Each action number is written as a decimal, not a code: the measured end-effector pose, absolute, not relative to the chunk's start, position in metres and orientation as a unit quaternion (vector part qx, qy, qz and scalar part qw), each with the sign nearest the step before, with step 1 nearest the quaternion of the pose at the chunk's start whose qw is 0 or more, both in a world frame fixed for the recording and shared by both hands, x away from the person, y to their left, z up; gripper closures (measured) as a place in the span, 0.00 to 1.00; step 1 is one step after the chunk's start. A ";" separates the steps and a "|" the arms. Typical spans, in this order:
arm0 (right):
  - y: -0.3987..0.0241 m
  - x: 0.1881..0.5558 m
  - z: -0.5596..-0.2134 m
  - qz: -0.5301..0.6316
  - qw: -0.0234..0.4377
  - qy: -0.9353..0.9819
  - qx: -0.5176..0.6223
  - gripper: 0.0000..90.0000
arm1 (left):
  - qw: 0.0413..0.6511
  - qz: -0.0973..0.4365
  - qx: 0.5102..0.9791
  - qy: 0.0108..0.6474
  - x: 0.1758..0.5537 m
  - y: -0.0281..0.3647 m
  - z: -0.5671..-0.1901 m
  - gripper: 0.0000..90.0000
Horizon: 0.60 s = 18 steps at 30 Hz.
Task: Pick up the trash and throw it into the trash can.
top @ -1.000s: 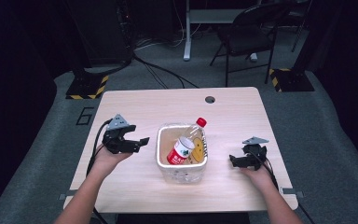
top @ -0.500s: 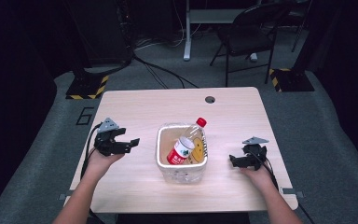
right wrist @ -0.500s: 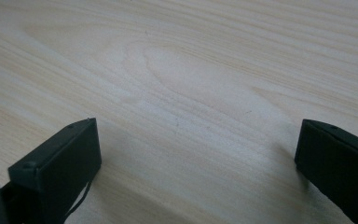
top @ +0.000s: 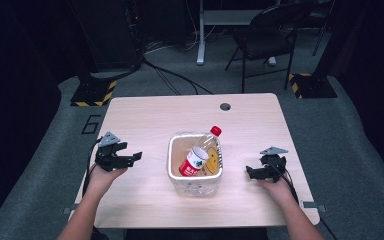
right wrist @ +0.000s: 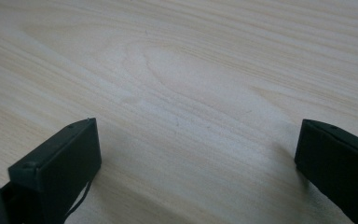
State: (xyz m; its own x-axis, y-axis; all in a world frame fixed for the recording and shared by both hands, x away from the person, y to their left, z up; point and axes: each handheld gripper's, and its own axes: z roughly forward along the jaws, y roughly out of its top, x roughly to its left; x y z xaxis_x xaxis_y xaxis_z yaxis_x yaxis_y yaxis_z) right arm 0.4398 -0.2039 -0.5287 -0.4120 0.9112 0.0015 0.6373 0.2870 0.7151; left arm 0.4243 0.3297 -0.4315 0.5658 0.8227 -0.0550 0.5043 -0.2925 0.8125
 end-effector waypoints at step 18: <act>-0.204 0.440 -0.529 0.327 0.209 0.774 0.500 0.00 | 0.410 0.193 0.756 0.472 0.420 0.358 -0.469 0.25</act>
